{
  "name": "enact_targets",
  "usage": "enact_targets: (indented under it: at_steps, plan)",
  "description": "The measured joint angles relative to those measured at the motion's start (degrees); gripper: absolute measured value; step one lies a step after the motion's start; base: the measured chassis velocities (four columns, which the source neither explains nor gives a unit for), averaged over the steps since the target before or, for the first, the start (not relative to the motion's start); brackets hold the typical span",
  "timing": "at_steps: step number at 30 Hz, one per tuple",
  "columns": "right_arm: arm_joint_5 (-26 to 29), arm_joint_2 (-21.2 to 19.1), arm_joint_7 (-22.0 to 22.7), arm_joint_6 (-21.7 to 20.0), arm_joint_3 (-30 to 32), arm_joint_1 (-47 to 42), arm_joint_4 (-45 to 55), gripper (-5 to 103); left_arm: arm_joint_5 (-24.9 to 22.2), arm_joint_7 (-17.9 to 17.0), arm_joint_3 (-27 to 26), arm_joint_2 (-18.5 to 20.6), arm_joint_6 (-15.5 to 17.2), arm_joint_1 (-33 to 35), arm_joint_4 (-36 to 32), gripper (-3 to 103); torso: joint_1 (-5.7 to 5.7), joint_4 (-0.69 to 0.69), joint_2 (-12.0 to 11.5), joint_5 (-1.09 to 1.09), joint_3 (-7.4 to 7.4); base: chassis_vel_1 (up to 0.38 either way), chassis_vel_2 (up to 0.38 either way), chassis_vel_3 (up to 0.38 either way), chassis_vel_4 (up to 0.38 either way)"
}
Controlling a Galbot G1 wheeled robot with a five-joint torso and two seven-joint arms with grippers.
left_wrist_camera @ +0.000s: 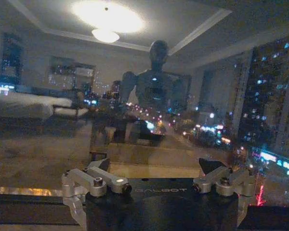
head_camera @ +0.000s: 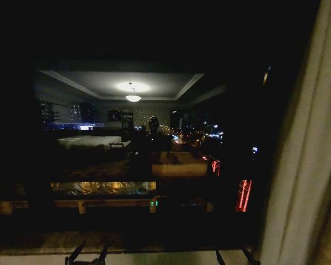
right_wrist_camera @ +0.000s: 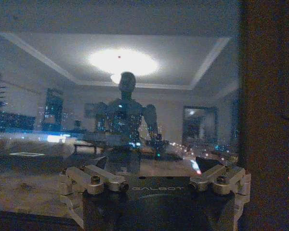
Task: Open the curtains by pulling them apart, changing their state from closed to fully open.
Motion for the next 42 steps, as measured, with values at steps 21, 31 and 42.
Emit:
enact_targets:
  at_steps: [21,31,42]
  plan:
    - [-3.0,0.0,-0.1,1.0,-1.4,-1.0,1.4,100,0.0,0.1,0.3,0.0,0.8,-1.2,-0.4,100,0.01,0.01,0.0,0.01,0.0,0.352,0.364,-0.348,-0.357]
    - [-2.9,0.0,-0.1,0.9,-2.6,1.5,-0.8,100,1.7,0.9,1.4,-1.3,0.6,-0.4,0.1,100,0.01,0.02,0.0,0.01,0.0,0.368,0.357,-0.364,-0.348]
    - [-3.5,0.0,0.0,1.3,-4.2,3.2,-2.8,100,3.5,1.4,1.0,-2.8,-0.5,0.6,0.6,100,0.01,0.0,0.0,0.03,0.0,0.337,0.357,-0.336,-0.359]
